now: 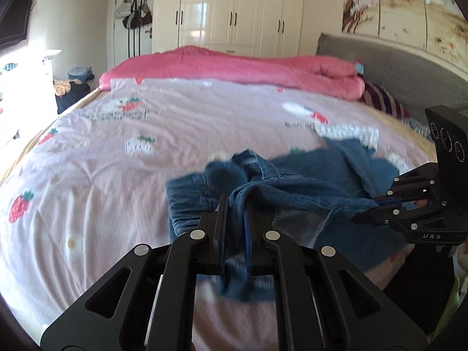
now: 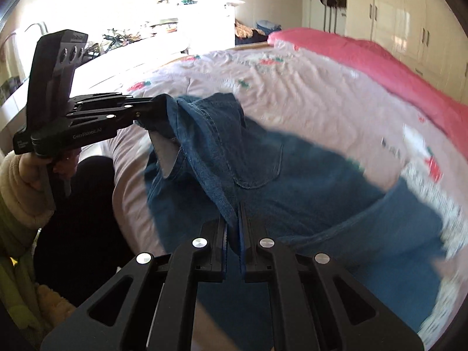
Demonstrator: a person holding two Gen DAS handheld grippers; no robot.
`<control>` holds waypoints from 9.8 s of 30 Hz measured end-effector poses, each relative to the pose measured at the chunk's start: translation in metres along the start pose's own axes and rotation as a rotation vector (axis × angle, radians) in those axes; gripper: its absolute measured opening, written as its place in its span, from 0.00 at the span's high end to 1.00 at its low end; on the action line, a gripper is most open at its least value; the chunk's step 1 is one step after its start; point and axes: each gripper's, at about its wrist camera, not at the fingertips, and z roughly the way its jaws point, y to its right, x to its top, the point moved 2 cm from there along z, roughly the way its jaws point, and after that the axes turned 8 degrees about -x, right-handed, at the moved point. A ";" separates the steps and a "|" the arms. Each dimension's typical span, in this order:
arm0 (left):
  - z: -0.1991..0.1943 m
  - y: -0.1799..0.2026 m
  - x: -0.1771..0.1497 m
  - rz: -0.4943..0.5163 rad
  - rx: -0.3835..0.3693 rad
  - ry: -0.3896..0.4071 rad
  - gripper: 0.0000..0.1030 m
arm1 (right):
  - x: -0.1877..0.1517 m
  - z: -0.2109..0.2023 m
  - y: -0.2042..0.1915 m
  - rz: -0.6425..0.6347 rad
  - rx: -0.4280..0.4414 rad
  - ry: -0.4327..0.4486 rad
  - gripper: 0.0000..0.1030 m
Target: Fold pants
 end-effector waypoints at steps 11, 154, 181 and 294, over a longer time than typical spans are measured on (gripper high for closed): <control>-0.010 -0.001 -0.028 -0.014 0.043 -0.073 0.96 | -0.023 0.003 -0.021 0.068 0.034 -0.011 0.91; 0.052 0.038 -0.016 0.000 -0.077 -0.225 0.52 | 0.046 0.031 0.152 0.284 0.005 -0.180 0.49; 0.044 0.032 -0.017 -0.045 -0.105 -0.176 0.49 | -0.022 -0.072 0.210 0.564 -0.197 0.100 0.46; 0.259 0.294 0.100 0.337 -0.773 -0.450 0.91 | -0.189 -0.163 0.156 0.785 -0.285 0.074 0.77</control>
